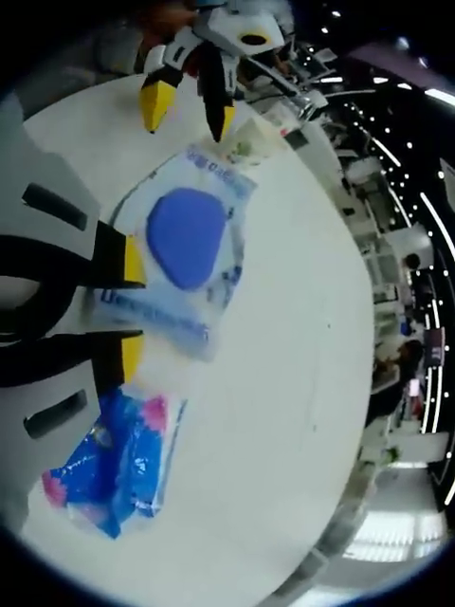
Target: Arrange the tabletop items into an orderly group along one side of the table until the central work area is clear of visible clutter.
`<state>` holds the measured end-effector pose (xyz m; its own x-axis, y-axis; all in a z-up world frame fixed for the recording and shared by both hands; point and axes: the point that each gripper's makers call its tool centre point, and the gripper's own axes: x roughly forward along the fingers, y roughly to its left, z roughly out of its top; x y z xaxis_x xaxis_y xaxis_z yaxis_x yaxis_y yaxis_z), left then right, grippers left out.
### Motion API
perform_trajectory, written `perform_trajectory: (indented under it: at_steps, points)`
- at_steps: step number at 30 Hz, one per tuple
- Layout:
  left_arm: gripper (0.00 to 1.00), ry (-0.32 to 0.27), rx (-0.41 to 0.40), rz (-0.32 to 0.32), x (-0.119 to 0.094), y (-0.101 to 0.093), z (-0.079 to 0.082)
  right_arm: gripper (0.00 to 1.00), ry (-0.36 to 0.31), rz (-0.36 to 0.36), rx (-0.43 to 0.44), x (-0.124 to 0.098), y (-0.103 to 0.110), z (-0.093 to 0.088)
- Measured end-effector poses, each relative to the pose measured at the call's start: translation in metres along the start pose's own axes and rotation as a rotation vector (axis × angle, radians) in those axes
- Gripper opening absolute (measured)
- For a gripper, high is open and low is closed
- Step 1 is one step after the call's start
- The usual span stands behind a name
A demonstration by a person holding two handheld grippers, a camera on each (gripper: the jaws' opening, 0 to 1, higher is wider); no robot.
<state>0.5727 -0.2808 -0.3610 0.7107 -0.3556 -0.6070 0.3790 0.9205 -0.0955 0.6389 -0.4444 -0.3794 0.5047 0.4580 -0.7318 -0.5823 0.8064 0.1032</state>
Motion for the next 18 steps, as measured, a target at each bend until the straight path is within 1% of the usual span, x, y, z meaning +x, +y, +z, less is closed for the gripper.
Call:
perform_trajectory:
  at_steps: [2, 4, 6, 9, 10, 11, 14, 15, 18]
  points:
    - [0.48, 0.011, -0.004, 0.006, 0.003, 0.002, -0.002, 0.15, 0.003, -0.001, -0.004, 0.000, 0.000, -0.001]
    - [0.45, 0.020, -0.017, 0.026, 0.006, 0.007, -0.004, 0.14, 0.007, 0.001, -0.002, 0.000, 0.001, -0.003]
    - [0.39, 0.018, -0.028, 0.047, 0.008, 0.012, -0.004, 0.14, 0.010, 0.000, -0.006, 0.000, 0.001, -0.004]
    - [0.35, 0.012, -0.063, 0.055, 0.011, 0.015, -0.004, 0.13, 0.013, 0.001, -0.002, 0.000, 0.000, -0.005]
    - [0.34, 0.011, -0.062, 0.059, 0.012, 0.016, -0.004, 0.13, 0.015, -0.001, -0.004, 0.000, 0.000, -0.006]
    - [0.31, 0.023, -0.056, 0.074, 0.013, 0.018, -0.006, 0.13, 0.015, -0.001, -0.004, 0.000, 0.000, -0.006]
    - [0.24, 0.028, -0.056, 0.084, 0.013, 0.019, -0.008, 0.12, 0.017, -0.002, -0.005, 0.001, -0.001, -0.006]
    - [0.23, 0.036, -0.050, 0.093, 0.014, 0.021, -0.010, 0.11, 0.017, -0.001, -0.006, 0.001, -0.002, -0.006]
    - [0.19, 0.048, -0.056, 0.089, 0.016, 0.022, -0.013, 0.10, 0.018, 0.001, -0.004, 0.000, -0.001, -0.006]
